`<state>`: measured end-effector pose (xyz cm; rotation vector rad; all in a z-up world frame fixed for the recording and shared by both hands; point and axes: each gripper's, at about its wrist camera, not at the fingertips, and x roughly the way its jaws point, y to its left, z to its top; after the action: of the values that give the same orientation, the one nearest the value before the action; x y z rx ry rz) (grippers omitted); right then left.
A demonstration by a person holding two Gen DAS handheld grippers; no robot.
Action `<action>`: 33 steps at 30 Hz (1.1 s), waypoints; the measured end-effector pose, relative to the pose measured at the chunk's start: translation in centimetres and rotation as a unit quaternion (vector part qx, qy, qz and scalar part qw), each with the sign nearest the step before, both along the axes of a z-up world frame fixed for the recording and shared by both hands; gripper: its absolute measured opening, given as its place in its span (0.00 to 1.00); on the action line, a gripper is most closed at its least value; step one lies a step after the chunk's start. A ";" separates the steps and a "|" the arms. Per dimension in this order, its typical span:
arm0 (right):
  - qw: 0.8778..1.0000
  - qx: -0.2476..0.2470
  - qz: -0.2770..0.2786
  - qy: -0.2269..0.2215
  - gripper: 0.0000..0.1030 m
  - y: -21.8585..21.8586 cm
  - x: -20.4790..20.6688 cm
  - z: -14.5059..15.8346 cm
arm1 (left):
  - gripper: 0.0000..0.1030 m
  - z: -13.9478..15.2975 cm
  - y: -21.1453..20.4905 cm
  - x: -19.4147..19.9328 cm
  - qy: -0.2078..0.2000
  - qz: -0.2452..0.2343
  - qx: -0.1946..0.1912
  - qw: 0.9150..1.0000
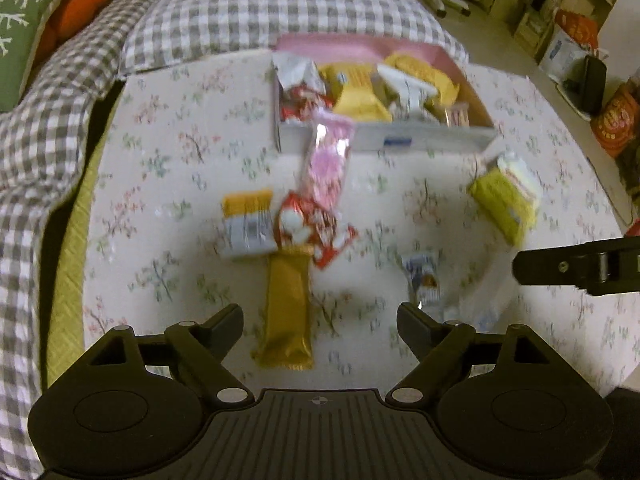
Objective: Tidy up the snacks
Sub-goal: 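Withdraw both open tools from the box back over the loose snacks, then grasp a long golden bar with the left tool while the right grasps a clear plastic bag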
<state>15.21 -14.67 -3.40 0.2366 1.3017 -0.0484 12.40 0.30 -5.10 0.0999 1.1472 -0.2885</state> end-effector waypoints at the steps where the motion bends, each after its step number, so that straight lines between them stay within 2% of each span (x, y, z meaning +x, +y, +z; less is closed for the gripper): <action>1: 1.000 0.002 -0.007 0.004 0.89 0.0 -0.3 -0.4 | 0.83 -0.3 -0.1 -0.3 -0.003 -0.003 0.008 1.000; 4: 0.999 0.007 -0.027 0.019 0.88 -0.4 -0.7 -1.7 | 0.83 -0.9 -0.4 -0.8 -0.010 -0.008 0.035 0.999; 10: 0.997 0.025 -0.074 0.022 0.87 -1.8 -1.4 -2.9 | 0.83 -1.8 0.0 -0.4 -0.005 0.008 0.044 0.999; 13: 0.997 0.009 -0.070 0.020 0.87 -1.5 -1.6 -3.6 | 0.83 -2.2 0.1 -0.3 0.003 0.018 0.039 0.999; 20: 0.997 0.012 -0.070 0.035 0.86 -1.4 -1.8 -4.5 | 0.83 -3.5 -0.4 -0.1 0.013 0.023 0.045 0.999; 33: 0.995 -0.004 -0.091 0.045 0.84 -1.7 -1.5 -5.6 | 0.83 -4.7 0.0 0.2 -0.002 0.049 0.061 0.997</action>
<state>13.68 -16.37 -8.96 0.3491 1.3674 -0.2211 12.61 0.30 -9.81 0.1498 1.1619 -0.1311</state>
